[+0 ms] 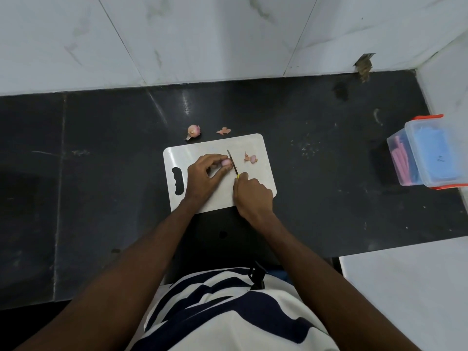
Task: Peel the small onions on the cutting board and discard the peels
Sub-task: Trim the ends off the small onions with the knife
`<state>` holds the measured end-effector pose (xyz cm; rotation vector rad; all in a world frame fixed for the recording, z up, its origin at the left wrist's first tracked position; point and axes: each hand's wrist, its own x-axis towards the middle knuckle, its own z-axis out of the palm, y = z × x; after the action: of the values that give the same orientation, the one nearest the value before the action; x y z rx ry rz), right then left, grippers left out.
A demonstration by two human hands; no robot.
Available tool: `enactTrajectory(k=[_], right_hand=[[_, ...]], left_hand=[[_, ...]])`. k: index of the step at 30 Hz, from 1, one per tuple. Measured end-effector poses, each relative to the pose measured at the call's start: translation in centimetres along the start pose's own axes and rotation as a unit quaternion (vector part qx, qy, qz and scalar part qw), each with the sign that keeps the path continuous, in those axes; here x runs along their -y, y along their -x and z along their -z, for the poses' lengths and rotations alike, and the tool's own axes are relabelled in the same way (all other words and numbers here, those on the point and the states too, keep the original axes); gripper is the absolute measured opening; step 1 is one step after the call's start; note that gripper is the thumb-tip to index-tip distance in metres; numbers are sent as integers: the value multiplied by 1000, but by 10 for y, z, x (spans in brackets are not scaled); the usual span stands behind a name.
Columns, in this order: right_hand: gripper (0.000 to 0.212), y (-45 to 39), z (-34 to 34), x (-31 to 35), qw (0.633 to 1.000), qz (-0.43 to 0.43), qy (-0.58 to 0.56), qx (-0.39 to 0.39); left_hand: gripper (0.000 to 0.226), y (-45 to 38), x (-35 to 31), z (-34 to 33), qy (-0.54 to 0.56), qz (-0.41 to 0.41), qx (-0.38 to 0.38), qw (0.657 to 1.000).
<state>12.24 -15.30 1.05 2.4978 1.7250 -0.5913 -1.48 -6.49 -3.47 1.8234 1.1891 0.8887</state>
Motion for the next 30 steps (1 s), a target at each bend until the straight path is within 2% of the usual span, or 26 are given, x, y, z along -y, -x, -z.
enactTrajectory(k=[17,23,30], right_hand=[[36,-16,-7,3,1000,2,-28,-2],[23,-40,-2,12,1000,15,5,22],[22,4,-11,0,998,15,29,44]], left_hand=[[24,-3,9,-3,-17,-26,10,999],[25,-3,8,-4,-16,-27,7,999],[26,-2,7,-5,-5,-1,-5,1000]])
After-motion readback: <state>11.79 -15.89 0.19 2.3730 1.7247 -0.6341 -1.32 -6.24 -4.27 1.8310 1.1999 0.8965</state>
